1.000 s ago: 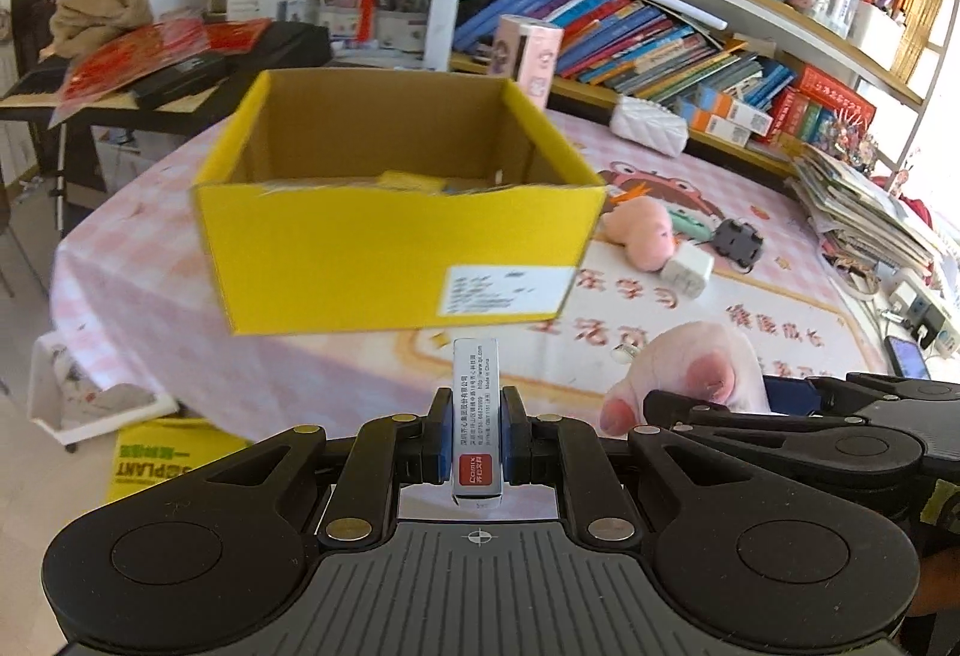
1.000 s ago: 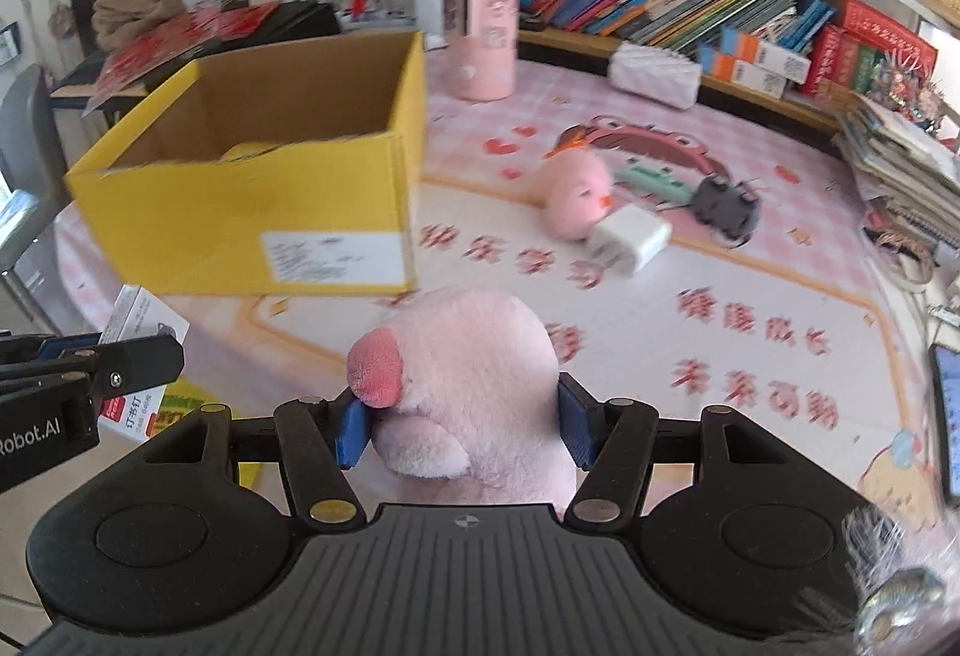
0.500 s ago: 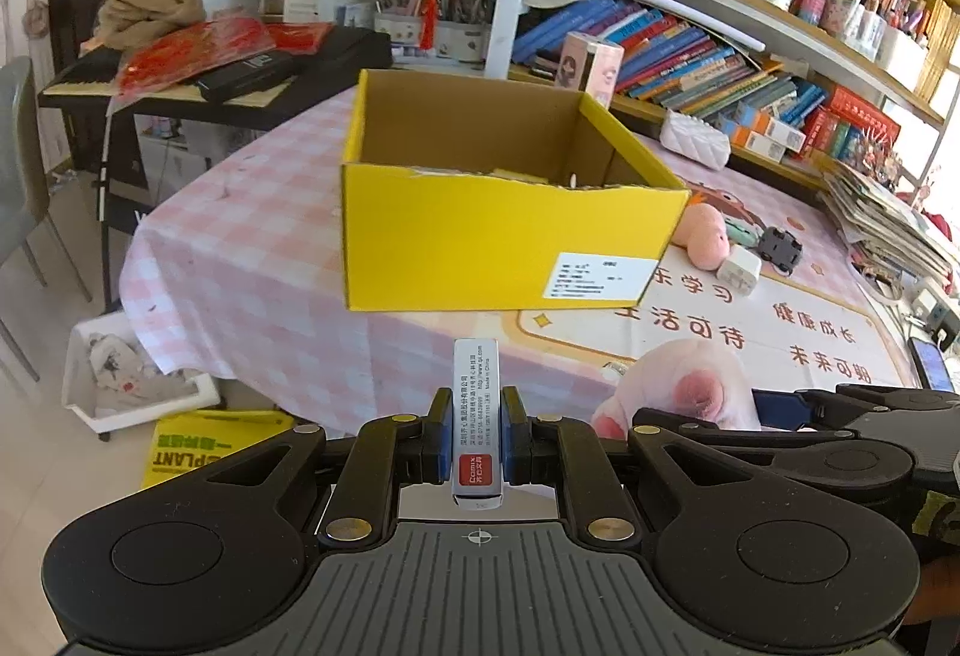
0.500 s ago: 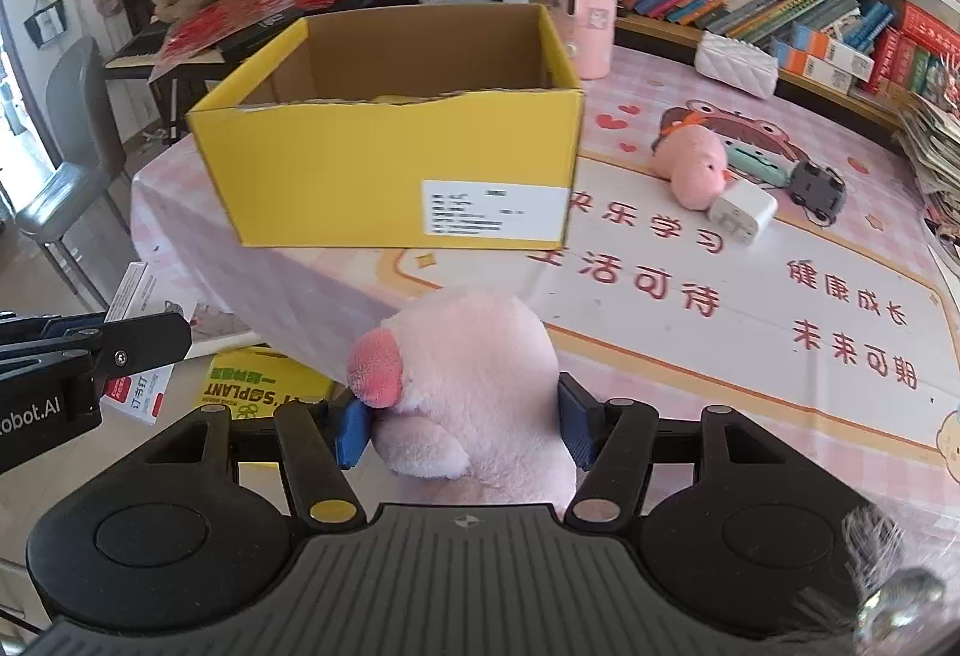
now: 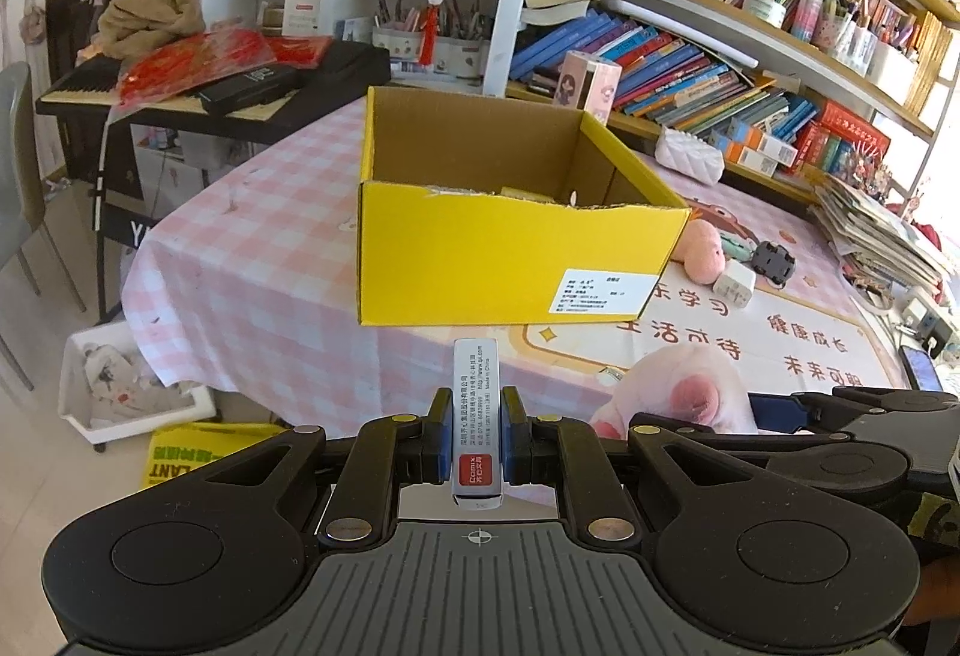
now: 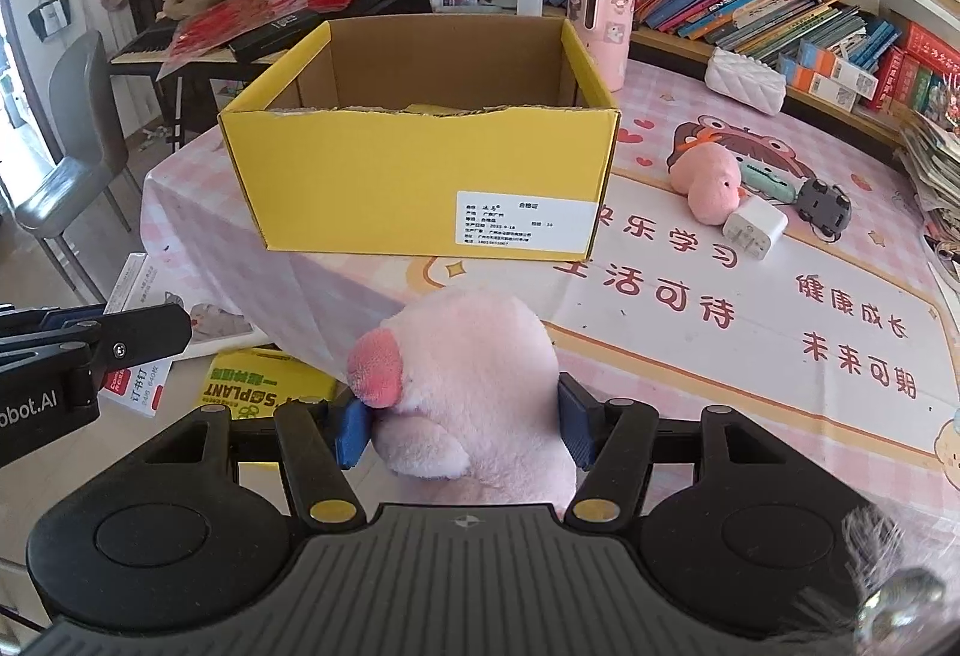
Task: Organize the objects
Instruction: 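Lift the USB stick and pink pig and carry both over the yellow box, then open the left gripper to drop the stick while the right gripper releases the pig into the box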
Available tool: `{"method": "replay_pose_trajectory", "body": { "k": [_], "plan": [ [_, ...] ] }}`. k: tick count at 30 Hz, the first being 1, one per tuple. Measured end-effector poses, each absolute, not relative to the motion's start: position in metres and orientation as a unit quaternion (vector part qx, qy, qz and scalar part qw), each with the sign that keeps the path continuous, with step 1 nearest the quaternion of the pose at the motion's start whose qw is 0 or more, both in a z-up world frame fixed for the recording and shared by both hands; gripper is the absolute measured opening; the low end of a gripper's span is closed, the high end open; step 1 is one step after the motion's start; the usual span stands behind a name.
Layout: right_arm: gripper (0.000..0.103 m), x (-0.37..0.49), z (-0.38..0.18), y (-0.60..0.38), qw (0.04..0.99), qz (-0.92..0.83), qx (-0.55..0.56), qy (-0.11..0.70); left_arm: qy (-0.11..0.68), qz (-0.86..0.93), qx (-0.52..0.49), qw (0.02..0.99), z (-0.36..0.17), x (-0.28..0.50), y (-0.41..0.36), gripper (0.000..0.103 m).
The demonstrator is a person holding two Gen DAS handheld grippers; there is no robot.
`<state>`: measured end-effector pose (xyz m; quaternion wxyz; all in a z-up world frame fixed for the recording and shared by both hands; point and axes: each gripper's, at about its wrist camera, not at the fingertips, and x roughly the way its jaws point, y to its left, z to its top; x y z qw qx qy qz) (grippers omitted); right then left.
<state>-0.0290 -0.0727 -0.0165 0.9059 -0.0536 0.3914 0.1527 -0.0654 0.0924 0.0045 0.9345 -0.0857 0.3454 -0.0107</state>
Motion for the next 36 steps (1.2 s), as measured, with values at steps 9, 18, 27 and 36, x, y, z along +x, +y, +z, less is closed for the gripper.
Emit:
{"method": "replay_pose_trajectory", "body": {
  "k": [9, 18, 27, 36],
  "plan": [
    [0.058, -0.029, -0.013, -0.075, 0.909, 0.145, -0.054, 0.387, 0.337, -0.015, -0.087, 0.937, 0.008, -0.065, 0.091, 0.013],
    [0.058, -0.015, 0.002, -0.079, 0.923, 0.139, -0.045, 0.356, 0.316, -0.011, -0.09, 0.944, 0.023, -0.05, 0.096, 0.013],
    [0.058, 0.025, 0.043, -0.074, 0.948, 0.145, -0.045, 0.279, 0.288, -0.004, -0.089, 0.953, 0.041, -0.009, 0.103, 0.013],
    [0.058, 0.093, 0.072, -0.07, 0.959, 0.155, -0.048, 0.231, 0.28, 0.006, -0.09, 0.956, 0.046, 0.046, 0.102, 0.013]
  ]
}}
